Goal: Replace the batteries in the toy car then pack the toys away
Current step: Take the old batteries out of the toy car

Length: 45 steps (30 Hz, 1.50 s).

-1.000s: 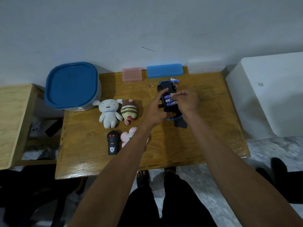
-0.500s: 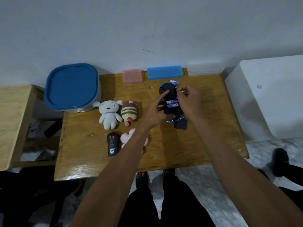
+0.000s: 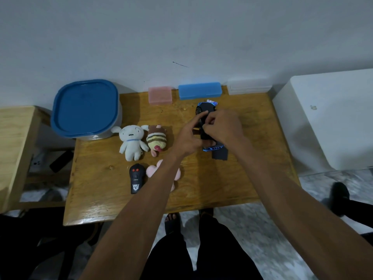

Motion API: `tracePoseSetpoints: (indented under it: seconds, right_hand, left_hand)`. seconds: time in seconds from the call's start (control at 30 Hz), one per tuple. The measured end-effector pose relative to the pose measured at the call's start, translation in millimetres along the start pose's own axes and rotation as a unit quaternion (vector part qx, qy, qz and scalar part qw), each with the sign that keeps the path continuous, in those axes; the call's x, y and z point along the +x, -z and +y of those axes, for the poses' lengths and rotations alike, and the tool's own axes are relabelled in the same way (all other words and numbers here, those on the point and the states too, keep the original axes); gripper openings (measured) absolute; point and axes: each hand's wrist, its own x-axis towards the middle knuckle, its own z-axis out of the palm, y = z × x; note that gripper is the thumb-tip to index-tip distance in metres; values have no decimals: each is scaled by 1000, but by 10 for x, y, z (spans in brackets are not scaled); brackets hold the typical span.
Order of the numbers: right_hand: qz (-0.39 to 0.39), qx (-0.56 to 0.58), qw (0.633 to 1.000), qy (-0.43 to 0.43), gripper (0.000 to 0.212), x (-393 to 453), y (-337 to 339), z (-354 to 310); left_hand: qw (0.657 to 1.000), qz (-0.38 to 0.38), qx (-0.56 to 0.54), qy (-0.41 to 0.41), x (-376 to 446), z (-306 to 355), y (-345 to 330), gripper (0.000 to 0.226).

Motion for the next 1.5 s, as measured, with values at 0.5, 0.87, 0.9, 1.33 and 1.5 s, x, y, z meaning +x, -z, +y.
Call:
tracePoseSetpoints:
  seconds: [0.5,0.87,0.9,1.33,1.5]
  right_hand:
    - [48,11,999,10,14,-87,-71,48]
    - [-24,48,985,163,12,-19,-50,429]
    - [-17,53,984,168,12,-24,-50,441]
    - [91,240,965,-44,42,-126,-23,419]
    - [42,189,978,-73,42,-188,-105,419]
  left_hand:
    - [1000,5,-10,-8,-46,-35,-93,103]
    - [999,-24,-34,7,-36,-3,-21,103]
    - [999,-28,-42,9,-29,8,-12,102]
    - [996,-24,-80,42,-48,3,19,106]
    - [996,-15,-79,38,-53,24,8,106]
